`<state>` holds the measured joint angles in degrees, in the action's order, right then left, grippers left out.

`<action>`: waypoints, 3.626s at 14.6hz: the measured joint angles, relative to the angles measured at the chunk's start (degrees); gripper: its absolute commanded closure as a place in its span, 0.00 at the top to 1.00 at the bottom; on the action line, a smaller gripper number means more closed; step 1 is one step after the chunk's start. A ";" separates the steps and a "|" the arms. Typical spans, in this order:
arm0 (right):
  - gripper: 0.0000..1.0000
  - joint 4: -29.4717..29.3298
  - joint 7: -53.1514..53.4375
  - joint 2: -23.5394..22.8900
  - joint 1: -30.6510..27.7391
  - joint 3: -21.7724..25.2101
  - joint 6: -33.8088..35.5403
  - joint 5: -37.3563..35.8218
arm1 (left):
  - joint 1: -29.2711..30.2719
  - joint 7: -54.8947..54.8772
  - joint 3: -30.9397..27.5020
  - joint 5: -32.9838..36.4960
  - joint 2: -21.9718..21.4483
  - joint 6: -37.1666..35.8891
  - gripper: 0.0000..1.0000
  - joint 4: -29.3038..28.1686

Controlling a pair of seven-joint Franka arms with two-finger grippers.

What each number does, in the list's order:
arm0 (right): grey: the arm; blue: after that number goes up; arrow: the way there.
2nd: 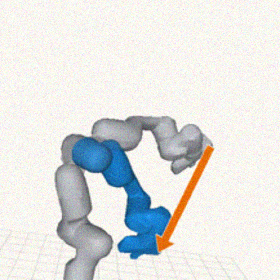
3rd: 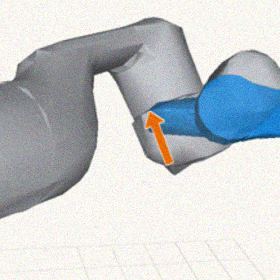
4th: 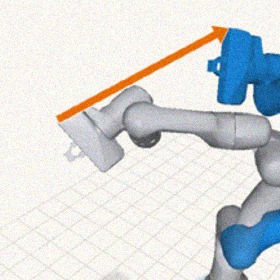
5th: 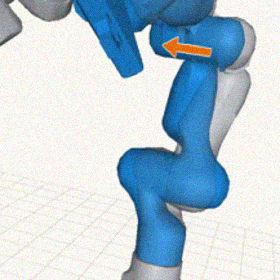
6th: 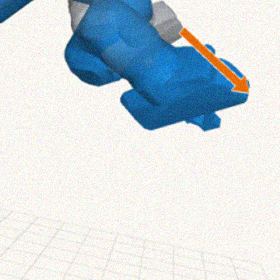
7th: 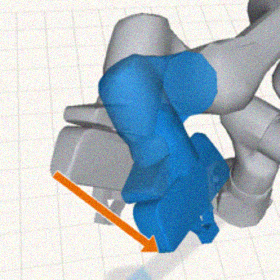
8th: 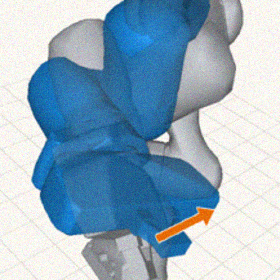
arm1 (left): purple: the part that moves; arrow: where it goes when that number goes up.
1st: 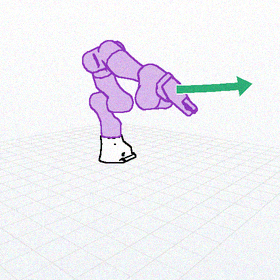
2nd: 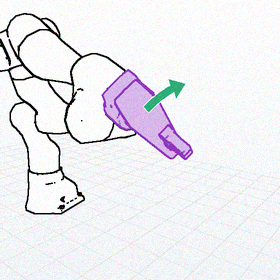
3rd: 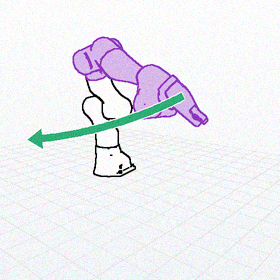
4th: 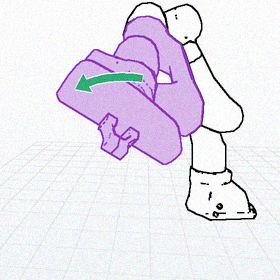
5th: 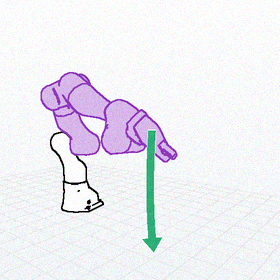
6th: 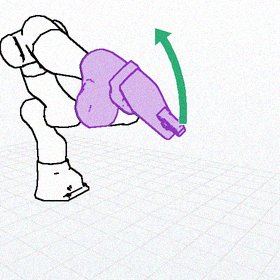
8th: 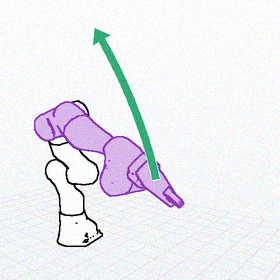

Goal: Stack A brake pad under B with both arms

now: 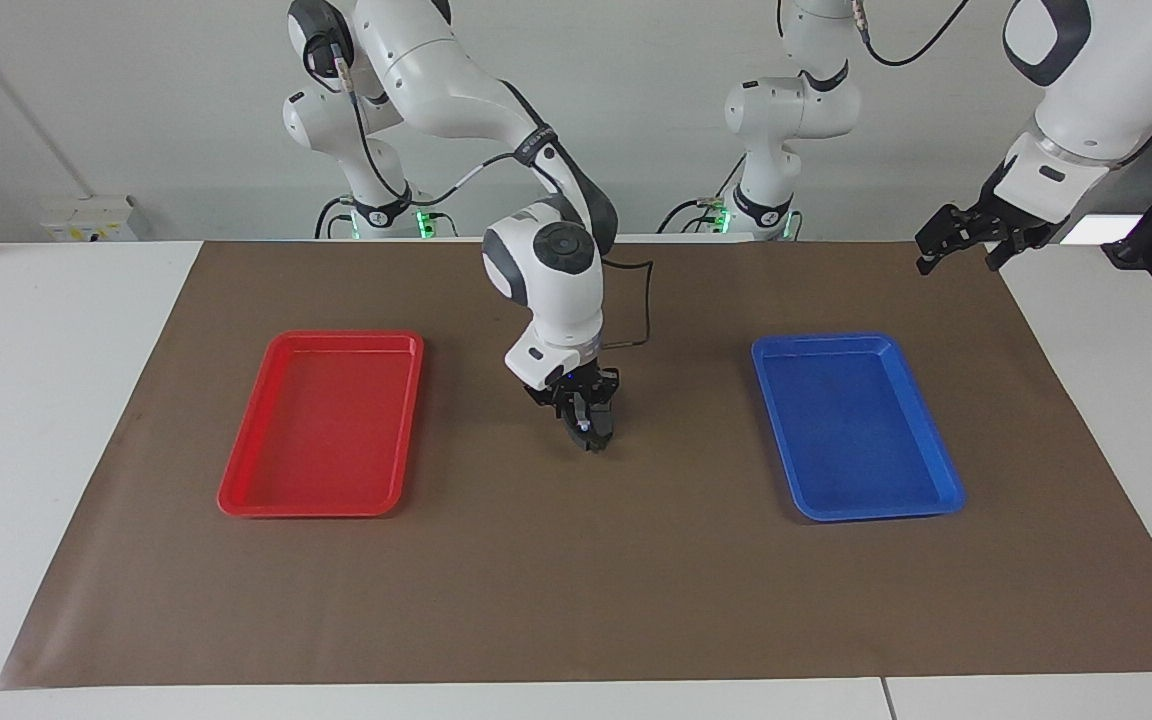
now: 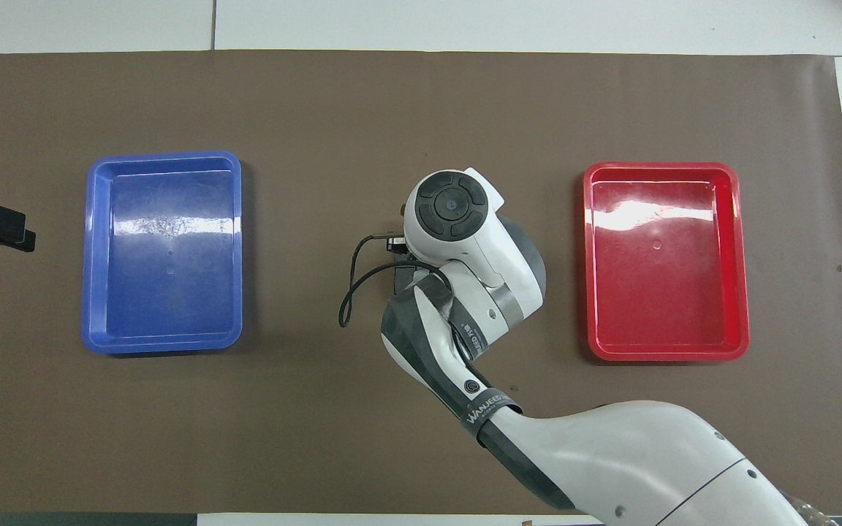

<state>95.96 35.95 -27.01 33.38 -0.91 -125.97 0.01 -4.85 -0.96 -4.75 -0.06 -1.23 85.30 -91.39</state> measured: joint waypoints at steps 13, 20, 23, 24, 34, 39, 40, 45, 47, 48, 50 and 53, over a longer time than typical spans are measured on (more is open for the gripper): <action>0.00 3.43 0.96 -0.79 2.29 0.09 -5.79 -0.72 | 0.00 0.00 0.00 0.00 0.00 -0.05 1.00 0.00; 0.00 4.73 0.97 -0.80 2.28 0.20 -7.26 -1.07 | 0.00 0.00 0.00 0.00 0.00 -0.05 1.00 0.00; 0.01 4.73 0.97 -0.80 2.28 0.19 -7.32 -1.08 | 0.00 -0.01 0.00 0.00 0.00 -0.05 1.00 0.00; 0.01 4.73 0.97 -0.80 2.29 0.19 -7.37 -1.08 | 0.00 -0.01 0.00 0.00 0.00 -0.05 1.00 0.00; 1.00 5.08 1.03 -0.79 2.31 0.17 -8.57 -1.08 | 0.00 -0.01 0.00 0.00 0.00 -0.05 1.00 0.00; 1.00 4.58 1.96 0.75 2.04 1.16 -7.38 -3.25 | 0.00 -0.01 0.00 0.00 0.00 -0.05 1.00 0.00; 1.00 4.42 2.33 2.06 1.11 1.62 -6.20 -3.89 | 0.00 -0.01 0.00 0.00 0.00 -0.05 1.00 0.00; 1.00 4.25 1.55 13.00 -9.22 2.00 3.23 -4.39 | 0.00 -0.01 0.00 0.00 0.00 -0.05 1.00 0.00; 1.00 4.30 -2.03 16.93 -13.38 2.00 7.52 -4.50 | 0.00 -0.01 0.00 0.00 0.00 -0.05 1.00 0.00; 1.00 4.33 -4.47 18.51 -15.47 1.98 9.51 -4.50 | 0.00 -0.01 0.00 0.00 0.00 -0.05 1.00 0.00; 1.00 4.38 -9.06 21.18 -19.47 1.98 13.09 -4.50 | 0.00 -0.01 0.00 0.00 0.00 -0.05 1.00 0.00; 1.00 4.38 -16.48 24.63 -24.67 1.94 18.69 -4.22 | 0.00 -0.01 0.00 0.00 0.00 -0.05 1.00 0.00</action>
<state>100.33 19.47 -2.37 8.71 1.03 -107.28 -4.21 -4.85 -0.96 -4.75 -0.06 -1.23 85.25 -91.39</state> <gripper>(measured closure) 0.000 0.000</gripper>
